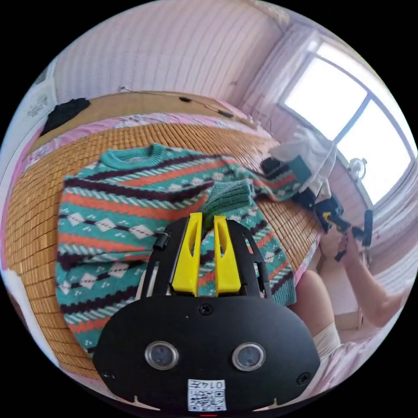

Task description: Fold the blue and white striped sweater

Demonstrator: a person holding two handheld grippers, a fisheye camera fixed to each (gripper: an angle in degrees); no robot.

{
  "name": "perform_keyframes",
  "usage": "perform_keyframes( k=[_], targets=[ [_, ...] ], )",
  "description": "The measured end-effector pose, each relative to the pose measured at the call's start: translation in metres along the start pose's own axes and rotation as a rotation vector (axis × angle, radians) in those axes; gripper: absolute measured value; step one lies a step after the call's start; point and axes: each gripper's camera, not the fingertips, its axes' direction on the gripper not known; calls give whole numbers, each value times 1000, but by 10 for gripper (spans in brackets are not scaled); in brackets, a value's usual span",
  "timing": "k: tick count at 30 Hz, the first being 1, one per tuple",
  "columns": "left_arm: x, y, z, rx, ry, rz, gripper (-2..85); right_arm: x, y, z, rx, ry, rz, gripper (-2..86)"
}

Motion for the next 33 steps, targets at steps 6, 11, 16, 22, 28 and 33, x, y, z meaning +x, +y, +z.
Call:
perform_keyframes(
  k=[6,11,16,22,28,33],
  targets=[
    [-126,74,-152,157,-464,-443,46,-48,36,31,-196,-63,-229,34],
    [-157,132,-208,165,-629,-618,47,-86,55,33,-264,-143,-345,80],
    [-139,150,-182,63,-411,-494,56,-108,77,48,-416,-155,-405,126],
    [-130,149,-99,-207,-259,-386,76,-127,86,58,-478,-8,-470,86],
    [-132,139,-71,-272,-185,-342,79,-112,87,38,-472,-37,-465,24],
    [-127,133,-55,-326,-122,-281,81,-113,82,29,-472,-102,-493,43]
  ],
)
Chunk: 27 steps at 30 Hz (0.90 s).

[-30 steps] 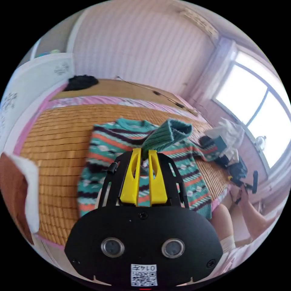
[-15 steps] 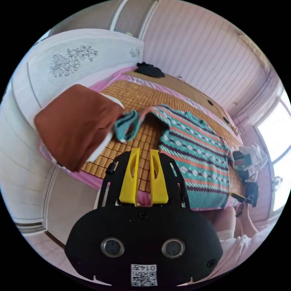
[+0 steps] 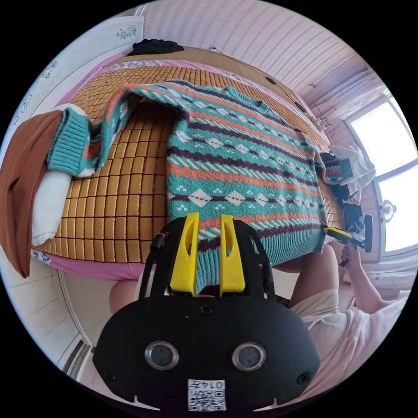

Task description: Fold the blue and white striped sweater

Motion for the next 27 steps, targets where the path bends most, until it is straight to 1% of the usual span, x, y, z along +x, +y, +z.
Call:
perform_keyframes(
  k=[2,4,5,7,9,10,12,14,16,18,19,20,22,23,25,27],
  targets=[
    [8,0,6,-25,24,42,82,17,-5,-19,96,-24,52,58],
    [27,1,16,-73,47,133,85,55,-18,-49,260,-18,184,107],
    [33,2,19,-85,46,160,86,66,-23,-56,295,-15,225,115],
    [56,5,28,-122,37,254,93,106,-44,-78,400,29,394,135],
    [74,9,33,-131,57,315,95,127,-59,-93,455,64,480,136],
    [87,11,37,-146,66,370,98,133,-68,-106,500,124,514,135],
    [103,14,43,-169,48,426,104,133,-79,-124,570,230,521,129],
    [113,15,50,-187,66,449,107,130,-94,-133,582,312,497,114],
    [119,13,59,-212,95,451,109,127,-120,-126,461,357,434,80],
    [122,10,67,-240,92,456,111,118,-130,-118,380,405,374,52],
    [125,8,71,-251,79,468,112,112,-128,-120,381,443,361,41],
    [126,7,72,-254,68,476,112,109,-125,-122,387,444,354,39],
    [133,5,75,-251,42,522,113,101,-101,-141,467,405,330,32],
    [135,5,75,-248,42,535,113,100,-94,-147,485,412,331,32],
    [147,10,76,-249,51,610,117,102,-71,-175,550,490,347,31],
    [156,15,78,-251,24,657,119,112,-64,-193,569,487,342,33]
  ],
)
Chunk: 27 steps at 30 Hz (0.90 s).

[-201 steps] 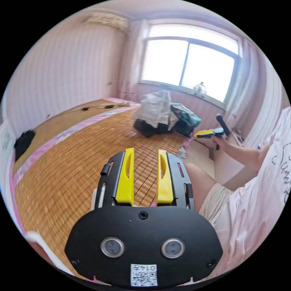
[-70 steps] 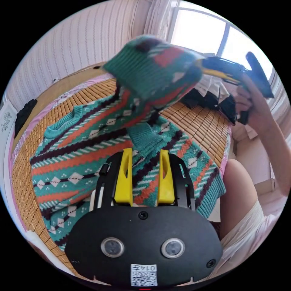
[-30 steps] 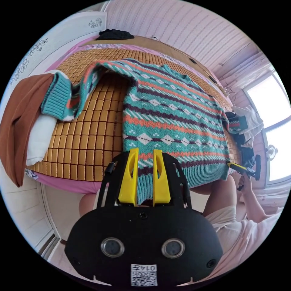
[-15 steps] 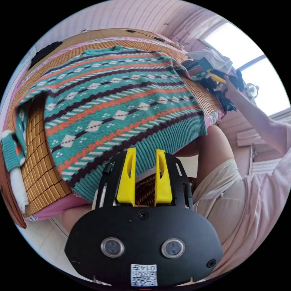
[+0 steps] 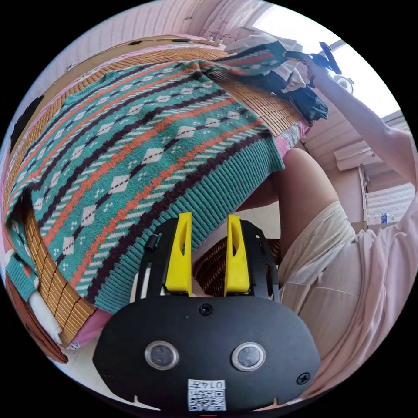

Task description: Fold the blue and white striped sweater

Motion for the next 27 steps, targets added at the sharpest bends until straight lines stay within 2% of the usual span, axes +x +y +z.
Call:
perform_keyframes(
  k=[4,8,11,12,15,18,21,22,27],
  targets=[
    [13,-6,14,-37,-43,45,118,21,-17,7,-55,-10,17,55],
    [17,-11,23,-43,-147,38,84,9,2,-11,-7,-46,43,60],
    [19,-16,25,-53,-174,32,64,-34,53,-10,-108,-277,-59,76],
    [19,-17,24,-50,-164,19,63,-58,80,-2,-202,-368,-106,88],
    [8,-14,13,-13,-73,-83,57,-109,145,20,-441,-536,-180,121],
    [-19,3,-15,87,31,-244,63,-137,185,35,-580,-543,-204,138],
    [-47,30,-44,158,-46,-409,83,-147,190,32,-559,-482,-221,106],
    [-57,40,-51,160,-89,-465,93,-151,188,36,-582,-467,-229,66],
    [-85,66,-59,106,-189,-616,115,-158,179,46,-621,-496,-259,47]
  ],
)
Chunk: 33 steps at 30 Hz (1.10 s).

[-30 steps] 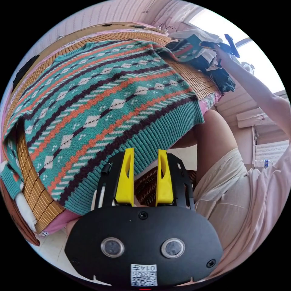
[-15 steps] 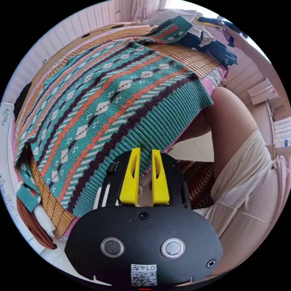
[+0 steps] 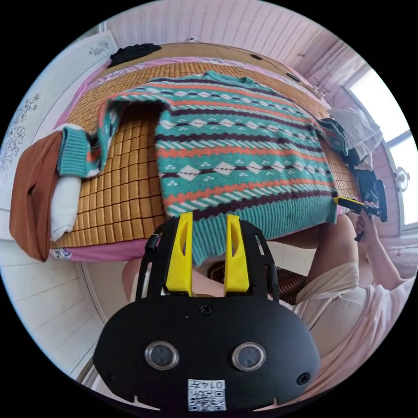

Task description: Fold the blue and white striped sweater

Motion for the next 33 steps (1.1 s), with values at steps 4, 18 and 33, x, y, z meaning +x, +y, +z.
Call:
perform_keyframes(
  k=[4,18,33],
  targets=[
    [-2,-6,20,-81,30,-36,125,8,-1,-10,37,-7,15,26],
    [37,-1,20,-106,34,113,64,0,-24,-16,19,204,-49,40],
    [58,-31,26,-75,112,65,85,45,-209,16,49,424,49,140]
  ],
)
